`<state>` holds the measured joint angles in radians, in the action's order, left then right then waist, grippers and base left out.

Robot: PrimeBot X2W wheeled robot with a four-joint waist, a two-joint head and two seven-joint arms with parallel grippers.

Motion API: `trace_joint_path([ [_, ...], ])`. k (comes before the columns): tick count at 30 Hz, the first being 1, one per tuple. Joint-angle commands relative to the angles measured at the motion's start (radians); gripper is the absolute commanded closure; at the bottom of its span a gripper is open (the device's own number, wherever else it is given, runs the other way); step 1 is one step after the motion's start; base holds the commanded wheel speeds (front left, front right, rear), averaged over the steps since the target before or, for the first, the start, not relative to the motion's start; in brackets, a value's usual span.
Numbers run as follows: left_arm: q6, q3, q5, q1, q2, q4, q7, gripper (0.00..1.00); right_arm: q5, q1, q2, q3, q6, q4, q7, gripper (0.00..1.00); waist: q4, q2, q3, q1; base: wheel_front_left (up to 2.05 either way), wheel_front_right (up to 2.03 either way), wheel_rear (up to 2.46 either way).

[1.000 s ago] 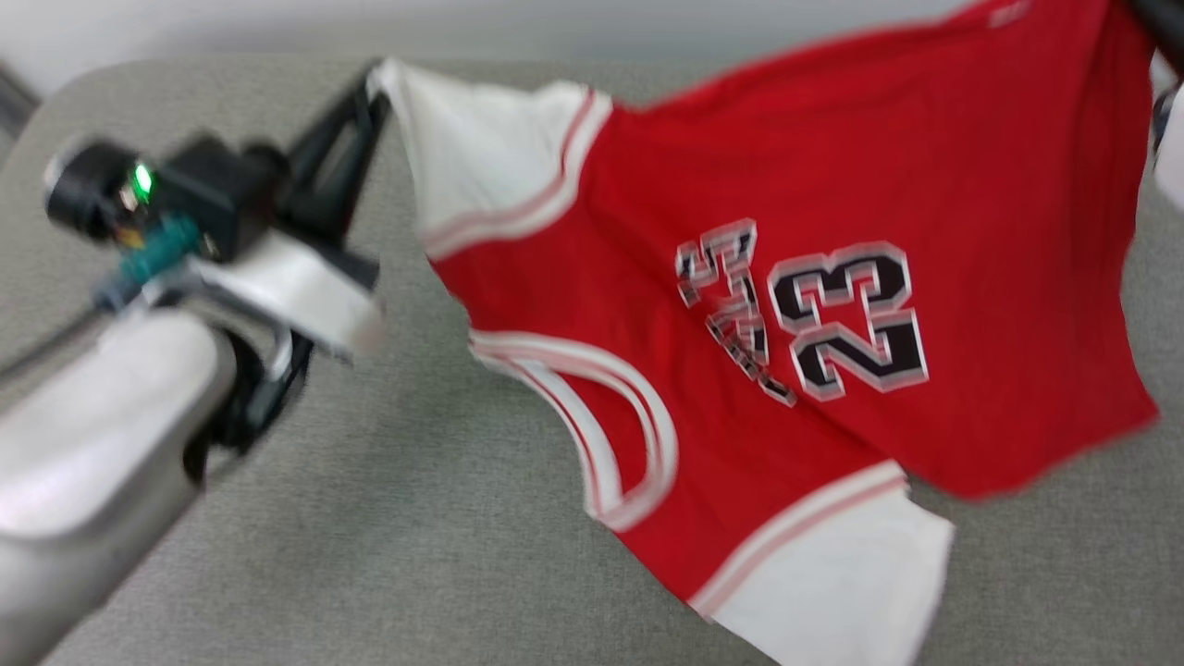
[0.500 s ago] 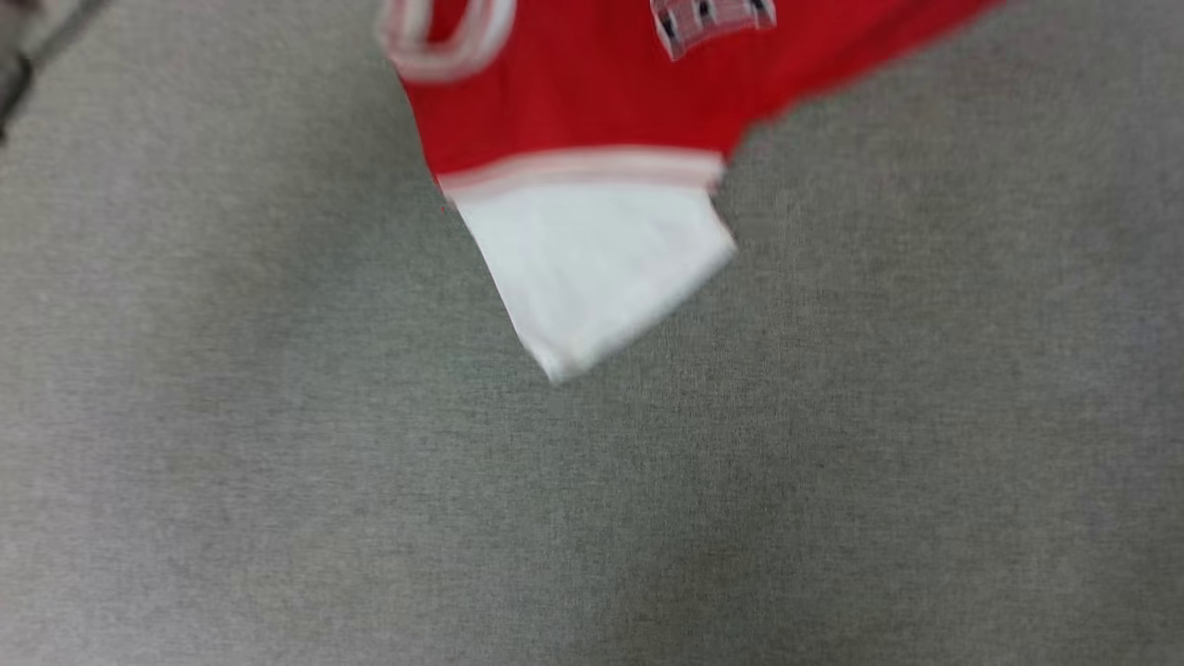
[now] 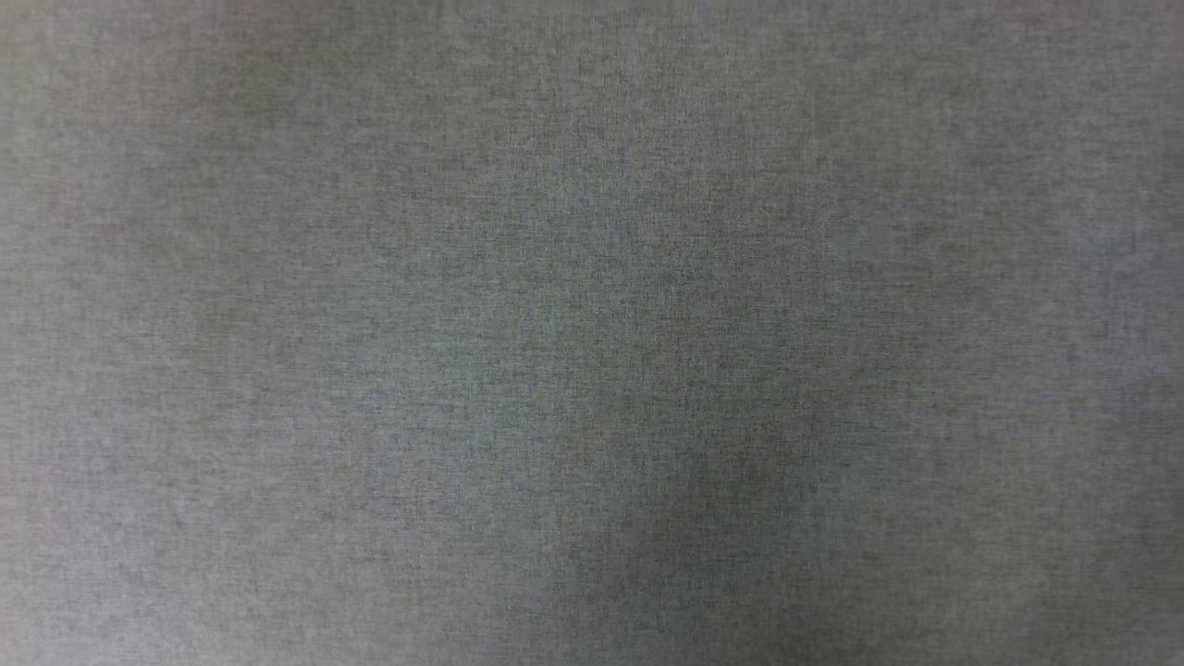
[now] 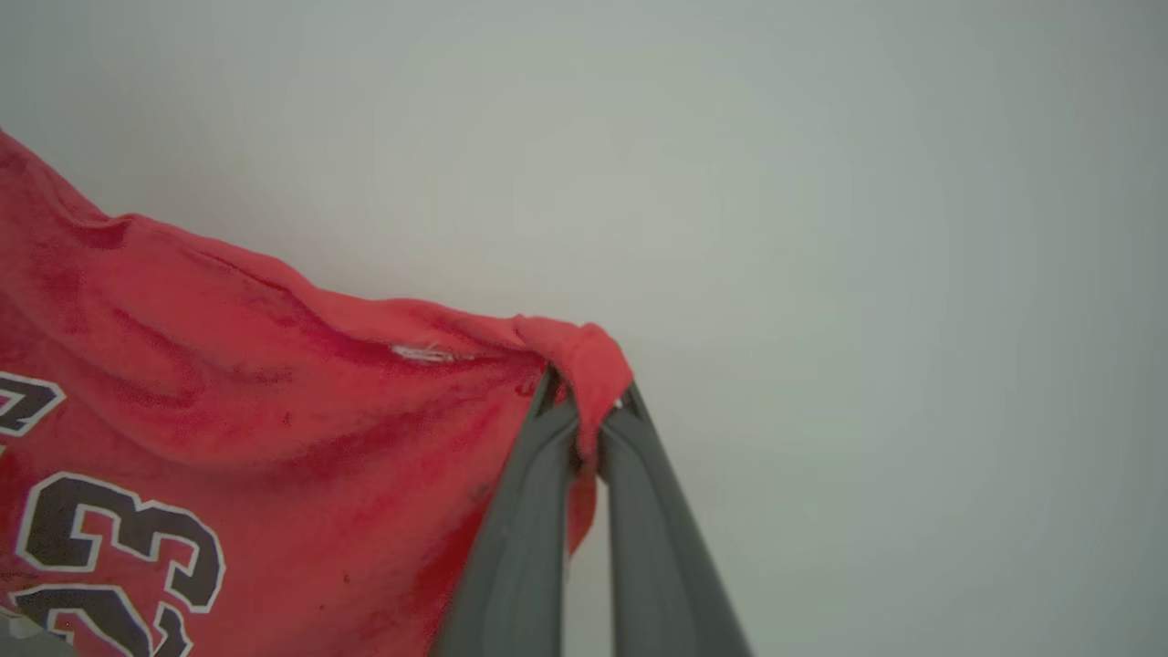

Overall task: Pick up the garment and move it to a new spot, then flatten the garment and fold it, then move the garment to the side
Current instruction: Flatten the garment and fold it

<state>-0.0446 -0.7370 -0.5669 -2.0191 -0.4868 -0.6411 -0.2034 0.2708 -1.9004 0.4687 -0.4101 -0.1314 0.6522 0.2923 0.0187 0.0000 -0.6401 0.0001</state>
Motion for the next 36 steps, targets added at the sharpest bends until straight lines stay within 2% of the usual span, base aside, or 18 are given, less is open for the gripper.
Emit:
trace_joint_path([
  [1, -0.008, -0.006, 0.005, -0.008, 0.006, -0.023, -0.008, 1.00, 0.009, -0.008, -0.018, -0.019, 0.001, 0.024, -0.012, 1.00, 0.001, 0.0000, -0.011, -0.0001, 0.00, 0.00, 0.00],
  [9, -0.052, -0.025, -0.030, 0.095, 0.030, -0.138, -0.046, 1.00, 0.095, 0.064, -0.050, -0.150, 0.001, 0.137, -0.078, 1.00, -0.002, 0.0000, -0.035, -0.0001, 0.00, 0.00, 0.00],
  [10, -0.059, -0.018, -0.055, 0.175, 0.037, -0.165, -0.057, 1.00, 0.145, 0.130, -0.059, -0.197, 0.002, 0.176, -0.106, 1.00, -0.007, 0.0000, -0.021, -0.0001, 0.00, 0.00, 0.00],
  [15, -0.068, -0.009, -0.079, 0.350, 0.032, -0.152, -0.063, 1.00, 0.226, 0.265, -0.075, -0.271, 0.001, 0.207, -0.164, 1.00, -0.015, 0.0000, 0.022, -0.0001, 0.00, 0.00, 0.00],
  [16, -0.070, 0.006, -0.081, 0.479, 0.025, -0.103, -0.063, 1.00, 0.261, 0.353, -0.067, -0.326, 0.001, 0.208, -0.204, 1.00, -0.016, 0.0000, 0.058, -0.0001, 0.00, 0.00, 0.00],
  [17, -0.071, 0.006, -0.080, 0.530, 0.027, -0.086, -0.063, 1.00, 0.272, 0.383, -0.062, -0.347, 0.001, 0.204, -0.212, 1.00, -0.014, 0.0000, 0.073, -0.0001, 0.00, 0.00, 0.00],
  [26, -0.012, 0.041, -0.077, 1.023, -0.023, 0.106, -0.062, 1.00, 0.401, 0.680, -0.014, -0.489, 0.001, 0.133, -0.303, 1.00, -0.022, 0.0000, 0.235, -0.0001, 0.00, 0.00, 0.00],
  [32, 0.045, 0.036, -0.105, 1.342, -0.069, 0.230, -0.062, 1.00, 0.464, 0.882, 0.064, -0.576, 0.001, 0.061, -0.334, 1.00, -0.025, 0.0000, 0.349, -0.0001, 0.00, 0.00, 0.00],
  [36, 0.083, 0.030, -0.133, 1.485, -0.097, 0.297, -0.059, 1.00, 0.488, 0.977, 0.106, -0.605, 0.001, 0.025, -0.341, 1.00, -0.032, 0.0000, 0.404, -0.0001, 0.00, 0.00, 0.00],
])
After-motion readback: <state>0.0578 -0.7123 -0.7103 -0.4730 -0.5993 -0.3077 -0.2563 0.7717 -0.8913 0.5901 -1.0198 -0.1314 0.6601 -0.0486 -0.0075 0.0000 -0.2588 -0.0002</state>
